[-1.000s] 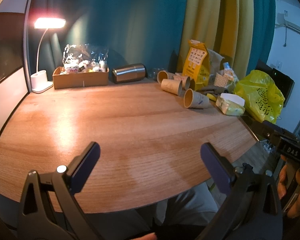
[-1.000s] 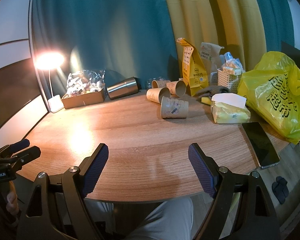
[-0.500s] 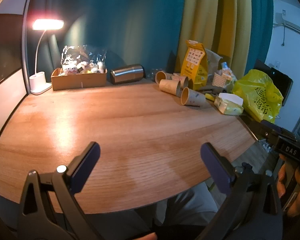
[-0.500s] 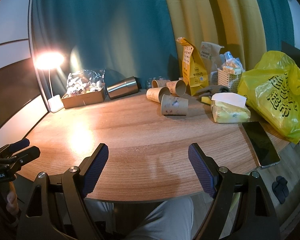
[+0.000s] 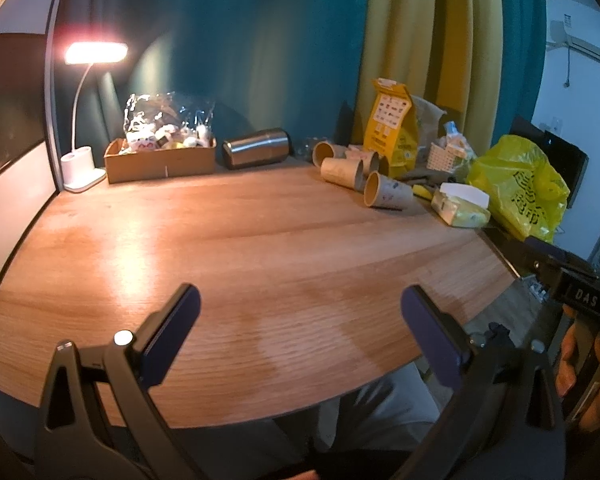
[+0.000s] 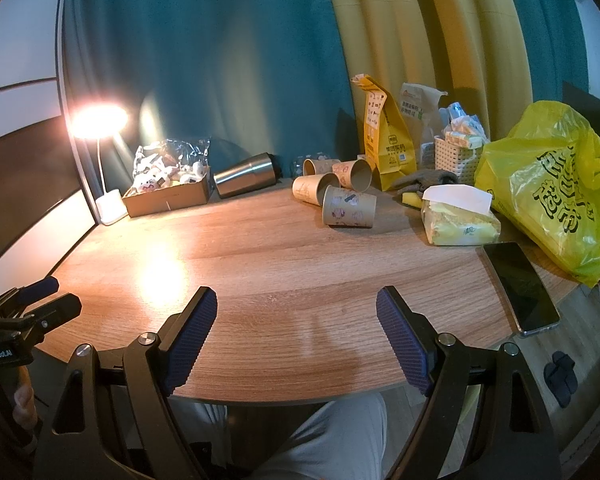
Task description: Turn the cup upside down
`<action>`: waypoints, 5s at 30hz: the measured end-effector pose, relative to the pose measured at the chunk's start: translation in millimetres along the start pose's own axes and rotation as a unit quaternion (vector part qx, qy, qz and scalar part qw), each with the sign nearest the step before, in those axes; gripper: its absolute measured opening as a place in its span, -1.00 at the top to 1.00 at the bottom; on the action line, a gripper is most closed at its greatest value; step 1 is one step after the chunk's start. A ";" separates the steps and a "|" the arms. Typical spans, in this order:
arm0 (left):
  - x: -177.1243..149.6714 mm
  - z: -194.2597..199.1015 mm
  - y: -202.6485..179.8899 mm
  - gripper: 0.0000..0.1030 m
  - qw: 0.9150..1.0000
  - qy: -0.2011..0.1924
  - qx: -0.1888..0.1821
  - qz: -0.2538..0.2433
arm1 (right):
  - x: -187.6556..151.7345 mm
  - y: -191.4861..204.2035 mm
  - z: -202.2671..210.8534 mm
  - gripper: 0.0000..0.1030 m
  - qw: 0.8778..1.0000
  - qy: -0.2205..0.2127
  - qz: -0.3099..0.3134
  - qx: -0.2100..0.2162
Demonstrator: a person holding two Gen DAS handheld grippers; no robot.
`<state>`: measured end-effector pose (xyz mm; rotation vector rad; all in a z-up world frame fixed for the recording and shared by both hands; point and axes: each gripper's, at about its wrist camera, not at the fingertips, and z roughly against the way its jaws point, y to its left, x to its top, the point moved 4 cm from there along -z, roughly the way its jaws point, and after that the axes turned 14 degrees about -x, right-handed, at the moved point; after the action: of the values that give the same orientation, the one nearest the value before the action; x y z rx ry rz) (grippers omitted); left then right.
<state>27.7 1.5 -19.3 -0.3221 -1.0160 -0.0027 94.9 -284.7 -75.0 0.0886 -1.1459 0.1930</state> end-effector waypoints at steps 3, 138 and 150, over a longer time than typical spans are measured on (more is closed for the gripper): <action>0.2 -0.2 -0.1 -0.97 1.000 -0.002 0.001 0.001 | 0.2 0.0 0.0 -0.64 1.000 0.000 0.000 0.000; -25.5 -165.4 22.3 -0.32 0.924 0.176 -0.062 0.333 | 24.7 95.9 -155.7 -0.64 0.923 0.342 0.051 0.172; -24.8 -166.8 21.9 -0.32 0.924 0.182 -0.085 0.327 | 17.1 123.1 -164.3 -0.39 0.900 0.390 0.057 0.187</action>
<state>157.0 -25.5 -126.5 -0.7807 -0.5032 0.4409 224.5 -134.5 -130.4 0.2596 -0.2976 0.5031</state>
